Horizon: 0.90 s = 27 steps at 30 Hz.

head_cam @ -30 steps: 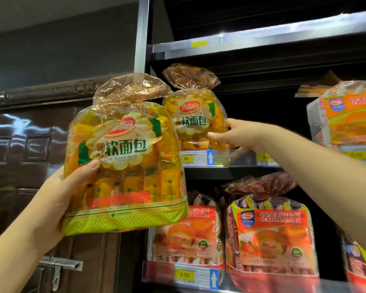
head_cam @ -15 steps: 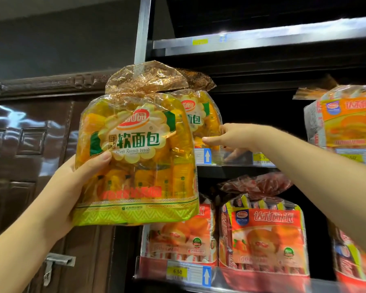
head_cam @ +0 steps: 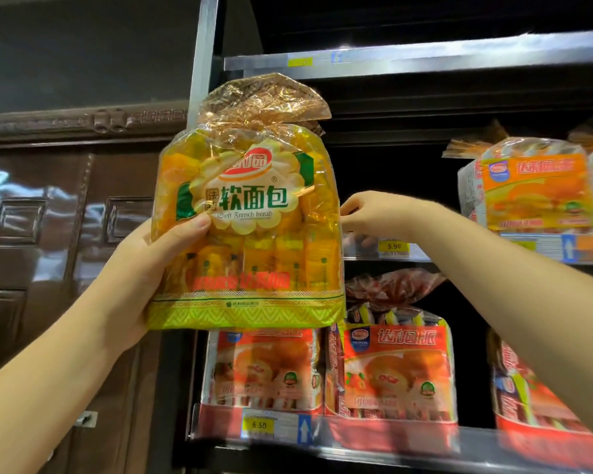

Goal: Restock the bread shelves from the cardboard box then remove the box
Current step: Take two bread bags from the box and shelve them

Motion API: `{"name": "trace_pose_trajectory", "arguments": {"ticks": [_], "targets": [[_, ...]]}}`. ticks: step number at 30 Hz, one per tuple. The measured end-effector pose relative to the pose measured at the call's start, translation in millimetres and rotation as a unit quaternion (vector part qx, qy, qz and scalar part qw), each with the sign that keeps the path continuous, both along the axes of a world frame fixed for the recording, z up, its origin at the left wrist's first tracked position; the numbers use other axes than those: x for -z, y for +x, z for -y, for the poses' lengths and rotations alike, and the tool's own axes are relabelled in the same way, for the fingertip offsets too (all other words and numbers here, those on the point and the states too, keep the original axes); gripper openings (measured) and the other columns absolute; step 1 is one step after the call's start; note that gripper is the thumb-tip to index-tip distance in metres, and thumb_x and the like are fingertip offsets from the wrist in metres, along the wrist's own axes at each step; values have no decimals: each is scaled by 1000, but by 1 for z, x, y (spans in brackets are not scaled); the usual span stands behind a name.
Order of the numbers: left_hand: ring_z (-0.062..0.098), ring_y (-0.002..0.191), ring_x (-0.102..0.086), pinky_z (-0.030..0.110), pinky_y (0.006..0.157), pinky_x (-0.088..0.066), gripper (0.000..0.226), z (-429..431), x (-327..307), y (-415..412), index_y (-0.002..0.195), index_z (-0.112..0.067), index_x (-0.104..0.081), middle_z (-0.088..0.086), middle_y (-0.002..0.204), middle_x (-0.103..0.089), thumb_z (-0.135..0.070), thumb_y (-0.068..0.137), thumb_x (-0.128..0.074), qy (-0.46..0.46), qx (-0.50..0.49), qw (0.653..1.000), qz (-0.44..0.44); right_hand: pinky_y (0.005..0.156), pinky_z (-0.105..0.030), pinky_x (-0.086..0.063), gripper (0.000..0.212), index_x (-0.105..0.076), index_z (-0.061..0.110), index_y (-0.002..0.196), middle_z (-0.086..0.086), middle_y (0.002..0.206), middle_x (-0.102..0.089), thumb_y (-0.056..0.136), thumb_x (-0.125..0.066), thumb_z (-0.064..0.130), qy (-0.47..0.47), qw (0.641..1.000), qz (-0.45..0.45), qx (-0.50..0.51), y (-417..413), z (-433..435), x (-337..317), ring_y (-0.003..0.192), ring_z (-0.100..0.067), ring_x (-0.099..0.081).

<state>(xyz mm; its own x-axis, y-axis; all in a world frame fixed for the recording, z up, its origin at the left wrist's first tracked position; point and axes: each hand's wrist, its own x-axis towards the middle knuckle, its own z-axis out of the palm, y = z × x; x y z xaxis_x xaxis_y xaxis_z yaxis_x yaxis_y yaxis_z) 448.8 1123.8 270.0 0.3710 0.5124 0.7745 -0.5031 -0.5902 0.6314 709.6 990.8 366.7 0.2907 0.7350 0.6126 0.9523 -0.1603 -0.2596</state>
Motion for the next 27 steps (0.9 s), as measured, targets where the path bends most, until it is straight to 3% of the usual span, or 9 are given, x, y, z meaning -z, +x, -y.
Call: {"name": "trace_pose_trajectory", "arguments": {"ticks": [4,6,8,12,15,19,23,25,27], "targets": [[30,108,-74,53,90,-61,40,14,-9,22,130,-26,-66,6,121,-75,-42,93,-68,24,44,999,16,88,-37,-59,42,-65,19,118,4,96,-76,98,-57,55,124,984,-105,-75,8,32,-4,99,-16,-72],[31,109,-74,49,85,-62,38,33,-21,38,134,-25,-64,8,122,-75,-34,97,-63,35,84,996,10,83,-35,-60,53,-67,19,115,5,94,-79,100,-44,64,152,945,-235,-170,6,57,-4,101,-18,-75],[31,112,-73,51,89,-61,40,45,-32,55,137,-23,-62,8,124,-74,-32,98,-63,51,101,993,26,84,-35,-61,66,-67,16,118,1,105,-78,97,-38,71,129,917,-280,-252,7,82,1,101,-18,-75],[26,112,-73,49,90,-61,51,55,-51,90,140,-20,-57,5,126,-73,-39,94,-71,83,66,992,62,95,-40,-59,72,-58,28,133,8,118,-76,76,-69,70,131,968,-124,-175,16,114,14,104,-10,-74],[11,110,-71,36,90,-61,76,62,-60,115,134,-20,-47,-2,124,-68,-55,76,-82,86,-22,990,112,90,-37,-61,63,-58,33,131,11,114,-75,79,-77,61,200,965,-102,-137,24,126,17,99,-5,-75],[-8,95,-66,10,73,-54,61,78,-73,137,130,-22,-47,-9,114,-65,-47,85,-79,142,-102,976,126,92,-33,-61,43,-61,33,123,11,114,-74,87,-77,49,277,948,-81,-135,37,134,17,101,-3,-72],[-6,90,-68,27,81,-60,40,87,-87,152,112,-35,-57,-14,103,-71,-47,83,-82,182,-140,963,143,94,-34,-58,48,-59,34,128,11,117,-70,86,-80,44,321,938,-69,-106,50,135,12,109,-6,-67],[4,92,-69,36,82,-61,37,85,-91,159,110,-34,-64,-10,100,-74,-49,82,-82,198,-157,956,152,85,-24,-58,49,-59,34,128,13,115,-69,86,-82,40,339,933,-66,-105,54,135,11,104,-3,-67],[1,91,-67,30,79,-61,37,83,-92,166,111,-31,-67,-7,99,-73,-49,83,-81,200,-156,956,149,68,-7,-51,45,-61,34,128,16,111,-68,88,-80,36,351,930,-54,-98,56,135,11,93,6,-66]]}}
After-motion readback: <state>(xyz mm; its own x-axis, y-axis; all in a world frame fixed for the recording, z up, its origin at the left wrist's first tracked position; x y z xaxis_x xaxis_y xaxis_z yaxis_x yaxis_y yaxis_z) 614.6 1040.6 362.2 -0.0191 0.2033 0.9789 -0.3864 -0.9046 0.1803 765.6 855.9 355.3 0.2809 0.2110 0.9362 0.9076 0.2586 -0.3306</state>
